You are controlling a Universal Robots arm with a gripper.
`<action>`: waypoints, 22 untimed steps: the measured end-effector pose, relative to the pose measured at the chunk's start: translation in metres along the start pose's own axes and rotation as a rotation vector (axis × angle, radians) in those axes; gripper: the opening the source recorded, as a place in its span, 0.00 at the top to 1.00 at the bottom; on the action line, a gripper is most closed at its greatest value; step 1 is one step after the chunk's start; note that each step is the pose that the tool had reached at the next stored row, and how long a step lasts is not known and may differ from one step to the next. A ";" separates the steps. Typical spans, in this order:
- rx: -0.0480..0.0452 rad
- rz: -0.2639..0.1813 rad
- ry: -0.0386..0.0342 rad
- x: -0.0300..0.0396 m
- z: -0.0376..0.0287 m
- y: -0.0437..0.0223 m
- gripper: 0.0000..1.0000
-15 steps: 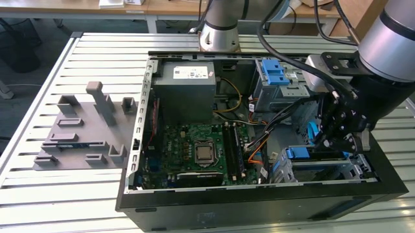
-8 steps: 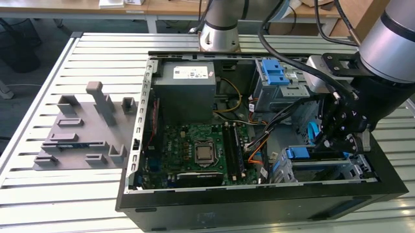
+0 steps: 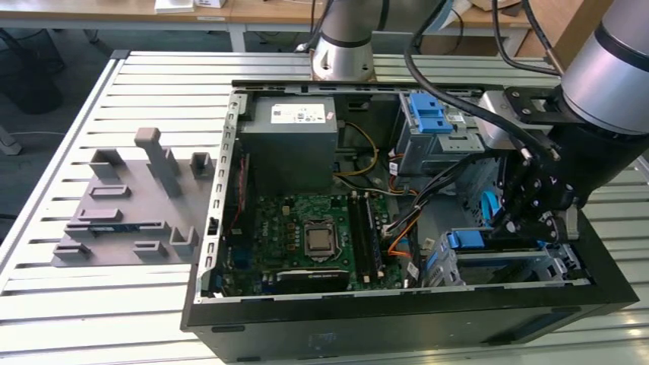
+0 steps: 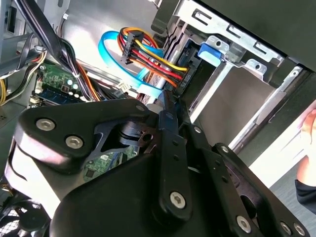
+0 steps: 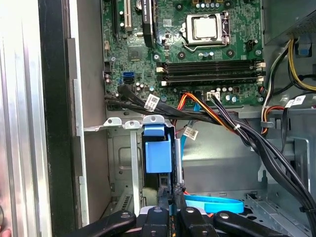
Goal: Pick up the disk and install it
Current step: 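Insert the second disk wire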
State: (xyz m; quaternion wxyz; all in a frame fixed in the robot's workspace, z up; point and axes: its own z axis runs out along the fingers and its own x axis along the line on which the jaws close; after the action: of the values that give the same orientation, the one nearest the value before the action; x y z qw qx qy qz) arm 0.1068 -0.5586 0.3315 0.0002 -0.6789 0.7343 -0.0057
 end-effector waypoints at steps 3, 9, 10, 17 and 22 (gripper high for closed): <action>0.0000 0.000 0.0000 0.0006 0.0016 -0.0004 0.84; 0.0001 0.000 -0.0022 0.0006 0.0026 -0.0007 0.83; 0.0000 0.000 -0.0019 0.0007 0.0024 -0.0007 0.83; -0.0001 0.000 -0.0011 0.0007 -0.0055 -0.0007 0.77; -0.0005 0.000 -0.0011 0.0008 -0.0145 -0.0007 0.77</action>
State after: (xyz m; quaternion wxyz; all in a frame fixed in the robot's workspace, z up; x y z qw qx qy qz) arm 0.1073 -0.5594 0.3460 0.0004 -0.6788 0.7343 -0.0051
